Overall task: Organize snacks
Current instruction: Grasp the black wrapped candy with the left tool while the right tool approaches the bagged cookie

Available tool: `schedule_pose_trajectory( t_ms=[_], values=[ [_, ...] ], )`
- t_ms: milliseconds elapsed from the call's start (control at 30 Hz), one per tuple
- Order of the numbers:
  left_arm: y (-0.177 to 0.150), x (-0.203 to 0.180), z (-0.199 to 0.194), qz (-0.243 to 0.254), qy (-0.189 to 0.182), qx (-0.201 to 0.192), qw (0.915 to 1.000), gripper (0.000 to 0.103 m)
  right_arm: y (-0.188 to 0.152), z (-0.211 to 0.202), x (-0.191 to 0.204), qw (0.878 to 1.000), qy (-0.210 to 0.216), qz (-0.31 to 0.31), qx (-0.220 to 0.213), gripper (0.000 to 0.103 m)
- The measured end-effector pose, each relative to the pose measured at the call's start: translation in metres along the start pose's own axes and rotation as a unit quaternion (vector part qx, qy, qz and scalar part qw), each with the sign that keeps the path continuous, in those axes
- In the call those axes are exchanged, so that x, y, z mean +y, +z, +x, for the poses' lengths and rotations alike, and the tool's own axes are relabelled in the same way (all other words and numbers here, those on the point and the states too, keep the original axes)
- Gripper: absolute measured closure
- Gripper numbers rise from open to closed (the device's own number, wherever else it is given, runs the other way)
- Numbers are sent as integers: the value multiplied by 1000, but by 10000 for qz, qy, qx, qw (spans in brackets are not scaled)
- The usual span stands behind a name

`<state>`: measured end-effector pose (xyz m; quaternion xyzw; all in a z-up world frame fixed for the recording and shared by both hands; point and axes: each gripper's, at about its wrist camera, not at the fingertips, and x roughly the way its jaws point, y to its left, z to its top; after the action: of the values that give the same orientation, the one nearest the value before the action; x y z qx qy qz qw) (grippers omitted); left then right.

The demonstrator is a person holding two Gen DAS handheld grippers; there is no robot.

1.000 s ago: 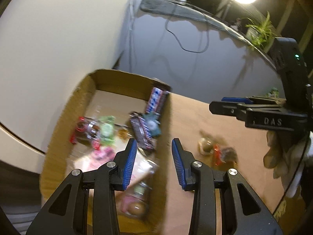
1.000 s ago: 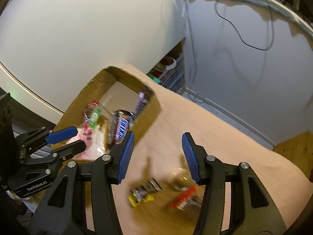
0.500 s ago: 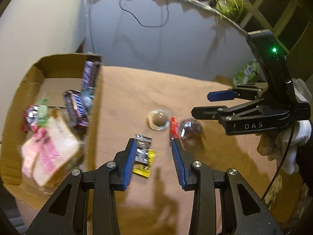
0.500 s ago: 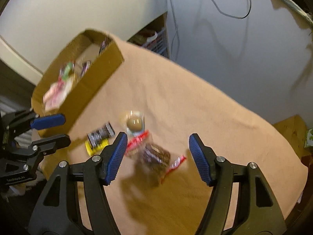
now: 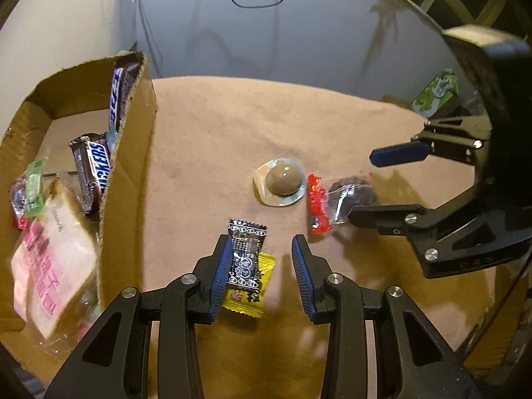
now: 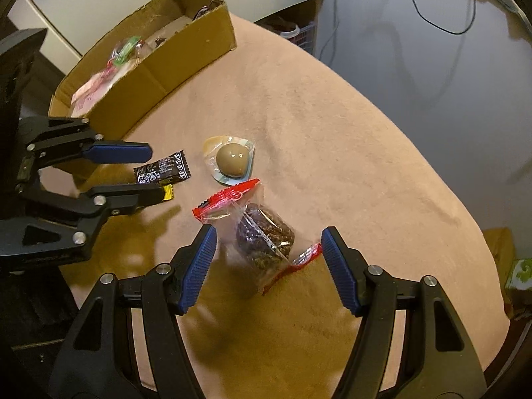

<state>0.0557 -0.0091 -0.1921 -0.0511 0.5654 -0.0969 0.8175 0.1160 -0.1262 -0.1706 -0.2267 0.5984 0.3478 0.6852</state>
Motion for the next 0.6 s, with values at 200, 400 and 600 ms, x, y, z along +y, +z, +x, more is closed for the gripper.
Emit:
schedule_pose_trajectory(
  t_ms=[200,400,600],
  values=[
    [-2,-3,14,-18,151,110,9998,67,8,12,2,9998,111,-136,36,35],
    [-10,-2,17,-200,119,55,9997,68,6,20,2,9995,243,-185,-13,35],
    [-25,13,8,-188,184,-122,9996,79,-6,22,9,9995,198,-235,-109,37]
  ],
)
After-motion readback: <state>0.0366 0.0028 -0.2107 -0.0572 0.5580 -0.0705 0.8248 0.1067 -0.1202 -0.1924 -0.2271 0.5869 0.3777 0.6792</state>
